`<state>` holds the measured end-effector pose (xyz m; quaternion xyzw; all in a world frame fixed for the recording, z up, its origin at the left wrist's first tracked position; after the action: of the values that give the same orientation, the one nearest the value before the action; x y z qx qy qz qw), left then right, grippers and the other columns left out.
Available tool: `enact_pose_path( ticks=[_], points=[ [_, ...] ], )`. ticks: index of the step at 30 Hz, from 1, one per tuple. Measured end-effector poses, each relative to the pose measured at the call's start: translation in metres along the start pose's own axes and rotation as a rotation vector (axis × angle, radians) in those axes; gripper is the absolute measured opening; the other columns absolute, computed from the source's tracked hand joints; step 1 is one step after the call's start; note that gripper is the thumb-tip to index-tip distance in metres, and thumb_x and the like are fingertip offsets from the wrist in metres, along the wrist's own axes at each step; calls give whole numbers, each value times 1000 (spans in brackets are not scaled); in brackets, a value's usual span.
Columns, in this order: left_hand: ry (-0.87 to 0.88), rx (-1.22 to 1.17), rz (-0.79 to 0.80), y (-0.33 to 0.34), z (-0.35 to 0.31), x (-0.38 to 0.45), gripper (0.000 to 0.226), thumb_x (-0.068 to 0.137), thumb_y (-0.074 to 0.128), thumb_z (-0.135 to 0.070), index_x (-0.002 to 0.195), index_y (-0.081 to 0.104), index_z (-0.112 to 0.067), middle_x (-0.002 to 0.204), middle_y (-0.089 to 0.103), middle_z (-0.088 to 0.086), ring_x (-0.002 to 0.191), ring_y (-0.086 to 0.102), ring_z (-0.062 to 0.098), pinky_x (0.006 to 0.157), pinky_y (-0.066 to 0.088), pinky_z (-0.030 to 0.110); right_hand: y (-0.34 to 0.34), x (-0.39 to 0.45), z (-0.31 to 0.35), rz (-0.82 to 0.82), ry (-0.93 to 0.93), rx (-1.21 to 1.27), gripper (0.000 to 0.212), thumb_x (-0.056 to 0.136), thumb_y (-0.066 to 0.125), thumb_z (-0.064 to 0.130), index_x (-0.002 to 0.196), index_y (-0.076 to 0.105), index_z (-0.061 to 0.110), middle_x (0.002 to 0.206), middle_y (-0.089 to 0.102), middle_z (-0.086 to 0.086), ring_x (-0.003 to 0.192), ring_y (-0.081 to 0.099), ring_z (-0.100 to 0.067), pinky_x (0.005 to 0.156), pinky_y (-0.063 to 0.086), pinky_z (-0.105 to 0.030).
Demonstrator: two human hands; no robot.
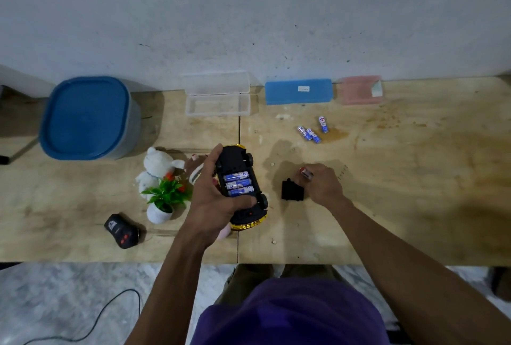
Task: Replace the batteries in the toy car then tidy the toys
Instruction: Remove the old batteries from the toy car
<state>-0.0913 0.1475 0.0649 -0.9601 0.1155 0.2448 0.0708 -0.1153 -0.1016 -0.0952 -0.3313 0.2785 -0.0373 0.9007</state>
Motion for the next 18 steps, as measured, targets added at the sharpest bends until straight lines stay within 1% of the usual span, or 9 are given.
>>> enact_pose_path(
  ticks=[3,5,7,8,10,11,13,15,18],
  points=[
    [10,-22,-1,-3,-2,-4,114,63,74,31,153,33,-27,89,63,-44,86,73,10,83,62,45,-8,-6,3,-70,-17,-6,5,89,66,12,90,68,16,86,65,-4,86,62,-27,71,46,-31],
    [16,-41,13,-3,-4,-7,115,64,74,30,154,33,-28,92,66,-40,88,73,15,84,62,47,-14,-10,1,-112,10,-5,14,89,64,9,101,69,14,95,65,-6,92,61,-27,74,38,-25],
    [19,-59,28,-4,-5,-10,115,64,74,30,153,33,-30,93,69,-37,87,74,15,81,63,43,-19,-16,-5,-156,72,12,24,89,63,9,113,69,9,103,66,-12,99,61,-28,78,37,-24],
    [27,-62,33,-5,-6,-12,115,64,73,31,153,34,-30,92,68,-38,84,74,12,79,63,40,-21,-18,-8,-187,88,15,22,90,63,11,111,70,6,101,68,-15,98,62,-31,77,37,-24],
    [44,-70,48,-5,-8,-16,114,64,72,32,153,34,-29,91,67,-39,82,73,8,76,64,35,-25,-24,-14,-244,93,-26,16,92,63,13,99,73,3,92,71,-19,92,65,-36,73,39,-26],
    [47,-77,54,-5,-7,-18,114,64,72,32,153,34,-28,91,67,-39,82,73,9,75,64,35,-27,-28,-16,-276,100,-56,17,92,63,14,97,74,3,91,72,-20,92,66,-38,76,43,-29],
    [52,-86,68,-6,-4,-23,114,64,71,34,153,34,-27,92,67,-39,83,73,10,75,64,36,-32,-38,-20,-349,120,-57,17,89,66,11,100,75,4,97,75,-18,94,69,-37,88,53,-36],
    [60,-78,86,-7,0,-29,114,63,72,33,153,33,-27,92,66,-40,85,73,11,77,64,38,-33,-45,-22,-396,147,-9,17,85,70,9,100,75,3,99,75,-18,95,70,-37,90,55,-43],
    [59,-85,107,-11,7,-36,116,63,75,30,152,35,-31,96,66,-38,89,73,17,78,63,43,-28,-47,-26,-407,214,40,16,85,72,16,96,76,5,98,74,-18,94,69,-35,87,56,-40]
  ],
)
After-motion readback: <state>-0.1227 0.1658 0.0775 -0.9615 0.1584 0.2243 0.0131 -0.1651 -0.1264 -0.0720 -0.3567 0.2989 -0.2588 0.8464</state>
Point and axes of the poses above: each hand's wrist, its own x-axis towards the middle knuckle, its own y-axis out of the palm, z = x × y, the point moved 9 cm from there along x, towards the middle knuckle
